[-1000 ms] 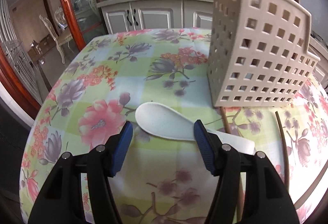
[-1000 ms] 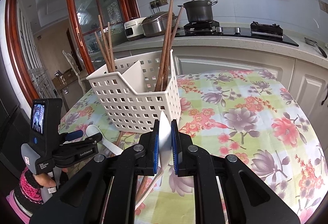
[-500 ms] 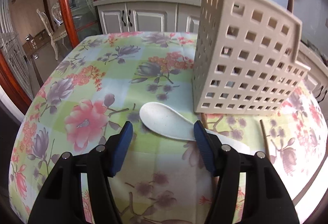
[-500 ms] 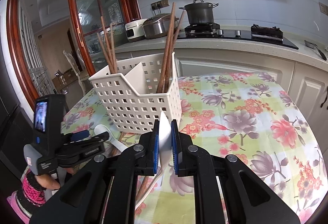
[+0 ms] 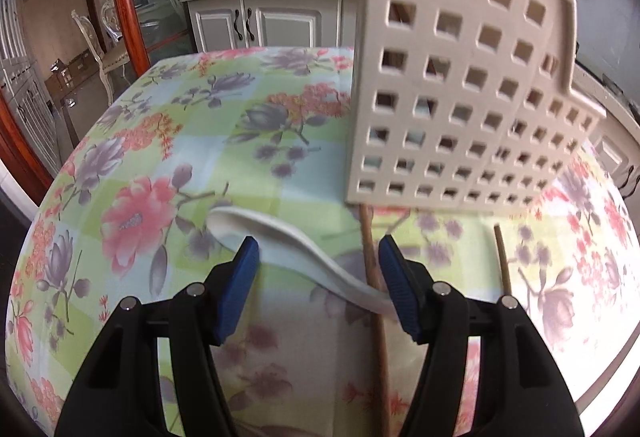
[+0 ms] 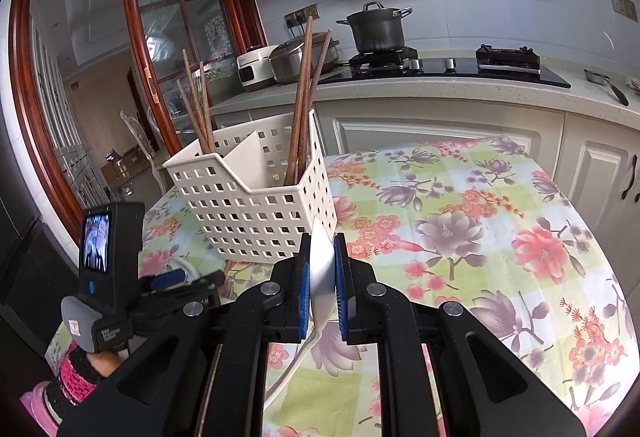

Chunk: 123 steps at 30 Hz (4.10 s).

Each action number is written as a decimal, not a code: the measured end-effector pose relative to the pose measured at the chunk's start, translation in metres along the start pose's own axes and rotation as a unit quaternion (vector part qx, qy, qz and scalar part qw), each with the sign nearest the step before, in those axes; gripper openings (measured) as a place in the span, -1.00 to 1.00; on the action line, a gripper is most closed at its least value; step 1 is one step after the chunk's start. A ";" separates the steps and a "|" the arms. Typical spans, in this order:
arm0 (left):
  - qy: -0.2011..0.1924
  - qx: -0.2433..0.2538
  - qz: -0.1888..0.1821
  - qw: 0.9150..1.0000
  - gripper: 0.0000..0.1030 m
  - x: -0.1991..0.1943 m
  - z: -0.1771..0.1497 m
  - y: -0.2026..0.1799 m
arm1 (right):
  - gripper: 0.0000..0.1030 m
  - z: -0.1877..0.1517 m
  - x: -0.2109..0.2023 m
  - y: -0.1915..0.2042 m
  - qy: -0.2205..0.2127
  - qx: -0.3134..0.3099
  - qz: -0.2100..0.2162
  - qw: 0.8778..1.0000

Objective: Organize utensils
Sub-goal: 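Carry the spoon toward the basket with the right tool while the left tool approaches another spoon, then grasp the white spoon by its handle with the left tool while the right tool holds its spoon, then lift the spoon with the left tool and carry it over the white basket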

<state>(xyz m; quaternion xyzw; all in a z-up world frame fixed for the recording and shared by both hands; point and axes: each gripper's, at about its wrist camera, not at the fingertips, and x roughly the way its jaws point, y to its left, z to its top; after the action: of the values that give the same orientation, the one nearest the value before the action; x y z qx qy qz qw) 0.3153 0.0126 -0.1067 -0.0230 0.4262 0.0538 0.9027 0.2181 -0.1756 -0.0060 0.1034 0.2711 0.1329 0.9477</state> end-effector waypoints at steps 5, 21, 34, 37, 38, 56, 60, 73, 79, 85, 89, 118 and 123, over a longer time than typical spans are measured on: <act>-0.007 0.022 0.008 1.000 0.17 -0.013 -0.016 0.010 | -0.77 -0.001 0.000 0.009 0.001 -0.004 0.009 1.000; -0.016 0.015 -0.038 0.999 0.23 -0.041 -0.034 0.053 | -0.77 -0.006 0.004 0.040 0.007 -0.025 0.019 0.999; -0.003 -0.025 -0.043 0.999 -0.21 -0.011 -0.013 0.050 | -0.77 -0.009 0.007 0.036 0.011 -0.030 0.012 0.999; -0.022 -0.024 -0.047 0.998 -0.33 -0.019 -0.015 0.049 | -0.77 -0.009 0.006 0.034 0.010 -0.027 0.010 1.000; -0.028 -0.022 -0.047 0.998 -0.36 -0.022 -0.016 0.049 | -0.77 -0.008 0.006 0.033 0.009 -0.027 0.010 1.000; -0.142 0.004 -0.075 0.987 -0.69 -0.103 -0.003 0.030 | -0.77 0.011 -0.002 0.034 -0.020 -0.036 0.002 0.999; -0.119 -0.004 -0.087 0.989 -0.69 -0.092 -0.004 0.034 | -0.77 0.011 -0.001 0.033 -0.020 -0.033 0.002 0.999; -0.032 0.052 -0.063 0.996 0.14 -0.034 -0.020 0.021 | -0.77 0.002 0.011 0.030 -0.003 -0.023 0.005 1.000; -0.001 0.101 -0.047 0.994 0.14 -0.013 -0.021 0.013 | -0.77 0.001 0.019 0.022 0.003 -0.009 0.001 1.000; 0.001 0.099 -0.059 0.993 -0.05 -0.008 -0.018 0.012 | -0.77 0.000 0.022 0.022 0.001 -0.011 -0.005 1.000; 0.001 0.090 -0.070 0.993 -0.26 -0.013 -0.020 0.016 | -0.77 0.001 0.022 0.021 0.002 -0.011 -0.005 1.000; -0.094 0.034 -0.104 0.990 -0.34 -0.077 -0.013 0.038 | -0.77 0.005 0.016 0.036 -0.008 -0.029 -0.001 1.000; -0.141 0.021 -0.119 0.983 -0.39 -0.106 0.000 0.036 | -0.77 0.009 0.020 0.040 -0.011 -0.042 -0.007 0.999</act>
<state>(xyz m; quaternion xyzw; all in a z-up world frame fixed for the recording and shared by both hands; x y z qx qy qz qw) 0.2442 0.0405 -0.0253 -0.0466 0.2902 -0.0601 0.9540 0.2311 -0.1330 0.0023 0.0633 0.2559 0.1364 0.9549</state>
